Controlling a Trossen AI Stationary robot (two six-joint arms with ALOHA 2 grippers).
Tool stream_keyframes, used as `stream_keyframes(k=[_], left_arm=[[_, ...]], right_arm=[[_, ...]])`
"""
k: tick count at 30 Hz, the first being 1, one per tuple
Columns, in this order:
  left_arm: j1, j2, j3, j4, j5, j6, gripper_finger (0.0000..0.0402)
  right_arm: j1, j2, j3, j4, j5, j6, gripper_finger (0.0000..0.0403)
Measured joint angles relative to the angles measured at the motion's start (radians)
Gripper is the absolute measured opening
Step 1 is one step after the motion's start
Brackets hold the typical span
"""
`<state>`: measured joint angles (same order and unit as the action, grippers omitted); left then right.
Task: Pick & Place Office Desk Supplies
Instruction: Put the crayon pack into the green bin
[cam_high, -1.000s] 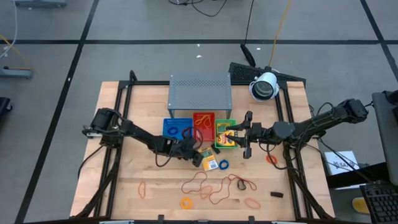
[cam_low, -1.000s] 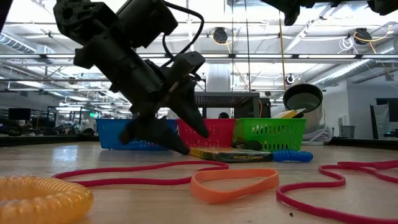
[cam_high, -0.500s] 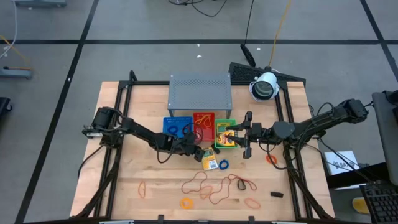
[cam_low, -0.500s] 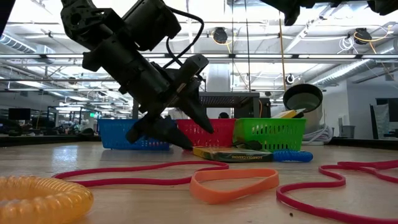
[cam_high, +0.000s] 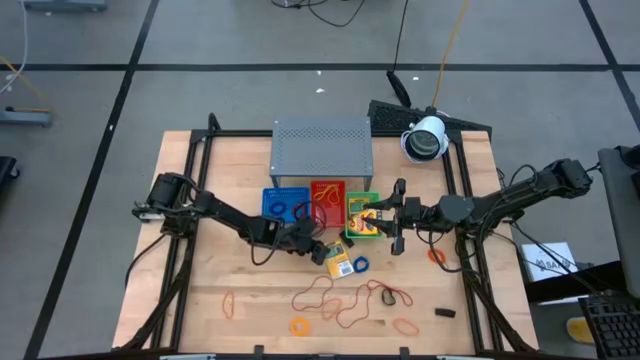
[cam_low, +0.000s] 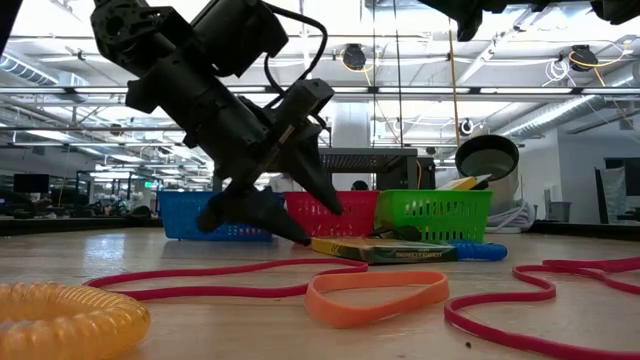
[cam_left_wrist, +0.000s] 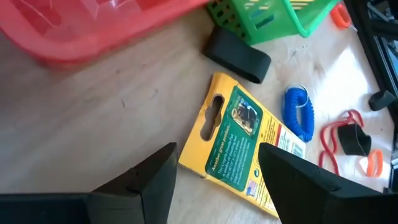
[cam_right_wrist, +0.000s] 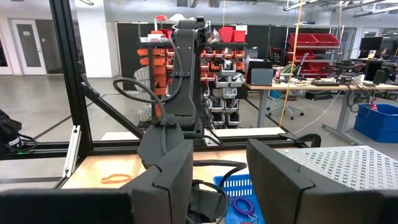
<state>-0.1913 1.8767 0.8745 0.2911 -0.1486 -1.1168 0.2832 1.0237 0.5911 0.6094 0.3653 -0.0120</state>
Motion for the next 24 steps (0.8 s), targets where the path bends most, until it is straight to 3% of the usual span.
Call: stream_keyframes(k=[17,20,24], left_arm=[[0.001,0.034,0.000,0.077,0.043,-0.008,0.0228],[0.001,0.034,0.000,0.068,0.049,0.011,0.0193],[0.001,0.034,0.000,0.069,0.094,0.032,0.0107]], right_arm=[[0.000,0.000,0.000,0.000,0.000,0.000,0.0144],[0.000,0.000,0.000,0.000,0.000,0.000,0.0144],[0.000,0.000,0.000,0.000,0.000,0.000,0.0144]])
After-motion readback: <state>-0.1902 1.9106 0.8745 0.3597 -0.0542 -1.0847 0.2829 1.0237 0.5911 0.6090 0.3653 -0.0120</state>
